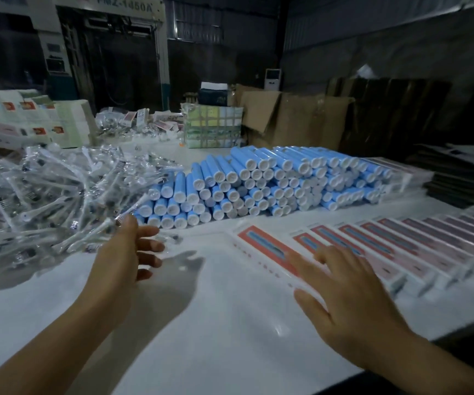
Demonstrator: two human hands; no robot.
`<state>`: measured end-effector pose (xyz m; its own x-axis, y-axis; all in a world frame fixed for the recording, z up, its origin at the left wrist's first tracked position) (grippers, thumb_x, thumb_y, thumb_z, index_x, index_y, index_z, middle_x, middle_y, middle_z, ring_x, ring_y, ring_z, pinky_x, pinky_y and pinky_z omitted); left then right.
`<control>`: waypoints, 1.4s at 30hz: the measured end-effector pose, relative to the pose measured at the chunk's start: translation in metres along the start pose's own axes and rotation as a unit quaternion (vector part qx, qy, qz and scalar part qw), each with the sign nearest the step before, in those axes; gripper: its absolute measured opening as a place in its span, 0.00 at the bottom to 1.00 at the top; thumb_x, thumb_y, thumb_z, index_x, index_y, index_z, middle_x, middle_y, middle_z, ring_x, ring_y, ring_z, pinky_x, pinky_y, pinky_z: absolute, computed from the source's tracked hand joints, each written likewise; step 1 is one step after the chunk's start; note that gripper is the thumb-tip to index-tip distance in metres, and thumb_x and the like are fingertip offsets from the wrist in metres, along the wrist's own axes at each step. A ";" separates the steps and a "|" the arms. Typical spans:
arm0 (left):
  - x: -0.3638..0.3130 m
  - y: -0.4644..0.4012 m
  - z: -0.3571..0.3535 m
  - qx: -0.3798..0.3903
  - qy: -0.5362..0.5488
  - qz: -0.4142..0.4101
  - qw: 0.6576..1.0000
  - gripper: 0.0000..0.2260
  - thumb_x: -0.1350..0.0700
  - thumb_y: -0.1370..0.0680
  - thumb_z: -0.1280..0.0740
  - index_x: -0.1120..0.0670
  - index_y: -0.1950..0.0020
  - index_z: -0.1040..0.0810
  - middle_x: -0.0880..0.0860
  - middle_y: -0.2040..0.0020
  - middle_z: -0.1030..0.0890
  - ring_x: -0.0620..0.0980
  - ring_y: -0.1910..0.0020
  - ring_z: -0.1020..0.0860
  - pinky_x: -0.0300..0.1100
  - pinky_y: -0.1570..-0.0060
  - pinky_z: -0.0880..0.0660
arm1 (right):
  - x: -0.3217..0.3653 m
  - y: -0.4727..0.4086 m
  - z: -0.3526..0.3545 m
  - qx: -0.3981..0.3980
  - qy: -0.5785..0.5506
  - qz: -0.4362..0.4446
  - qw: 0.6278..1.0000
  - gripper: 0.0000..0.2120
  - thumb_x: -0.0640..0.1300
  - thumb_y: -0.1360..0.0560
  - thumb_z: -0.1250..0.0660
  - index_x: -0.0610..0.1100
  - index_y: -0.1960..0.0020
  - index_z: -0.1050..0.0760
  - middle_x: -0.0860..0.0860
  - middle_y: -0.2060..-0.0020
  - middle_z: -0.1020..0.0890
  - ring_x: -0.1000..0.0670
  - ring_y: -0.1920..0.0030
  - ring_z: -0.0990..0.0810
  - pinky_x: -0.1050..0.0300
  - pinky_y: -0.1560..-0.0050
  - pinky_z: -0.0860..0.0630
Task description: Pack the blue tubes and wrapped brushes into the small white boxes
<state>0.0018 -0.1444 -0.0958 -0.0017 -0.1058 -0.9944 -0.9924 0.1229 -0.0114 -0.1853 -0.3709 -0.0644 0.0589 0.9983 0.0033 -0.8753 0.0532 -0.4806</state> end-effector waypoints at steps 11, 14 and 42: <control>0.004 0.001 0.006 -0.004 -0.018 0.002 1.000 0.17 0.47 0.18 0.44 0.57 0.51 0.21 0.55 0.63 0.21 0.51 0.67 0.27 0.43 0.67 0.34 | -0.051 0.007 -0.022 0.096 0.120 -0.160 0.975 0.21 0.59 0.25 0.40 0.54 0.34 0.27 0.50 0.45 0.27 0.46 0.44 0.29 0.49 0.47 0.32; 0.004 0.002 0.004 0.001 -0.033 -0.019 0.999 0.13 0.53 0.19 0.41 0.58 0.53 0.20 0.55 0.65 0.21 0.51 0.68 0.27 0.42 0.68 0.35 | -0.051 -0.001 -0.017 0.109 0.131 -0.150 0.974 0.28 0.67 0.26 0.51 0.59 0.29 0.38 0.56 0.37 0.34 0.51 0.37 0.37 0.52 0.40 0.39; 0.003 0.011 -0.003 0.019 -0.155 -0.052 0.986 0.19 0.53 0.22 0.39 0.52 0.74 0.28 0.45 0.74 0.28 0.44 0.70 0.29 0.42 0.64 0.30 | 0.132 -0.144 -0.148 0.137 -0.113 0.086 0.980 0.08 0.51 0.24 0.37 0.52 0.46 0.27 0.55 0.51 0.25 0.56 0.52 0.28 0.63 0.52 0.37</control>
<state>-0.0096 -0.1466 -0.0989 0.1438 0.1856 -0.9721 -0.9797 0.1650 -0.1134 0.0194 -0.2507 -0.1246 -0.1813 0.9717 0.1514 -0.9611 -0.1424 -0.2367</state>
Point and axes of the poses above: each hand's wrist, its own y-axis away from the middle knuckle, its own z-axis out of the back of the hand, x = y × z, the point moved 5 cm from there along -y, towards the middle knuckle
